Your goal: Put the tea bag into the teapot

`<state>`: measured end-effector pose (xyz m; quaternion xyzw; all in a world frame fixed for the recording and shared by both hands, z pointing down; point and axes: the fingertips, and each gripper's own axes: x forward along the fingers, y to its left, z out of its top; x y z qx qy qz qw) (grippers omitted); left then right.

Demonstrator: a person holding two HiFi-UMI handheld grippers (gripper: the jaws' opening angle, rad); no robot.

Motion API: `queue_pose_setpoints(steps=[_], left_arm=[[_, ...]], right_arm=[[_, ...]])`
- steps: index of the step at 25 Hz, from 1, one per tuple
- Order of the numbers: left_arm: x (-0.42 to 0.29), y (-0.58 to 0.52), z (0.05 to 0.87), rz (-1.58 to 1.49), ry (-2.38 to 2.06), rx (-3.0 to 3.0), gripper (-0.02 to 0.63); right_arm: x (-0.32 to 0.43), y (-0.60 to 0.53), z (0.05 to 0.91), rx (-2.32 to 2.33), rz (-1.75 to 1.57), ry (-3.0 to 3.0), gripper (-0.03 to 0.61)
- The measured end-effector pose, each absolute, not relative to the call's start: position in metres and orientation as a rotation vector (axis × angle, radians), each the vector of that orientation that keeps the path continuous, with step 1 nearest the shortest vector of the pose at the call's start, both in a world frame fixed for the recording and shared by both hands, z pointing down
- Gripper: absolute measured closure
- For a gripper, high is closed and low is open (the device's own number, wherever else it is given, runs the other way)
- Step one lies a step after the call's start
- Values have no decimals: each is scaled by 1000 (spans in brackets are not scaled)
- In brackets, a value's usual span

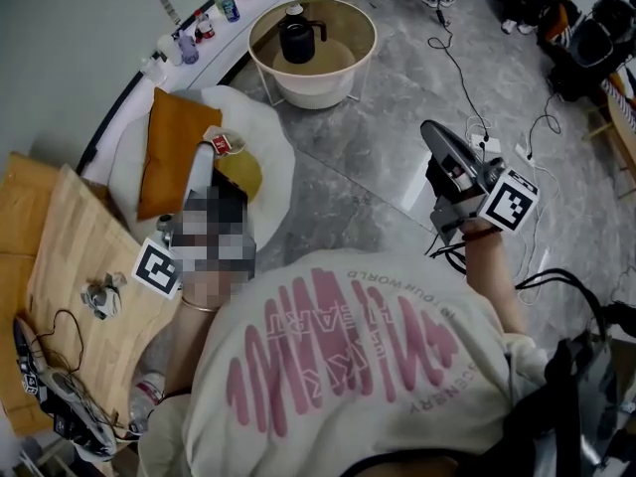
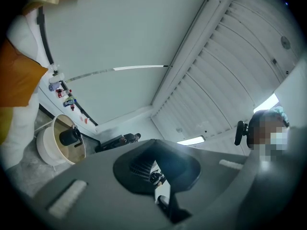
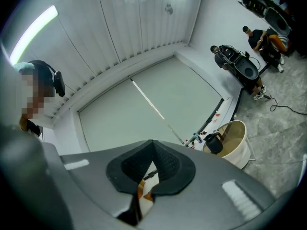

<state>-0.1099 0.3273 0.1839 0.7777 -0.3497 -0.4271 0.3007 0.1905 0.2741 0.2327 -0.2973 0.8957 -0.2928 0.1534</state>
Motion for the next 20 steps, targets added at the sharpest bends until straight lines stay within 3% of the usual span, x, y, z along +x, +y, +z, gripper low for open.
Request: queue_pose_setpoints(steps=[20], left_arm=[[-96, 281, 181, -1107, -955, 2104, 600]], right_arm=[[235, 232, 233, -866, -782, 2499, 572]])
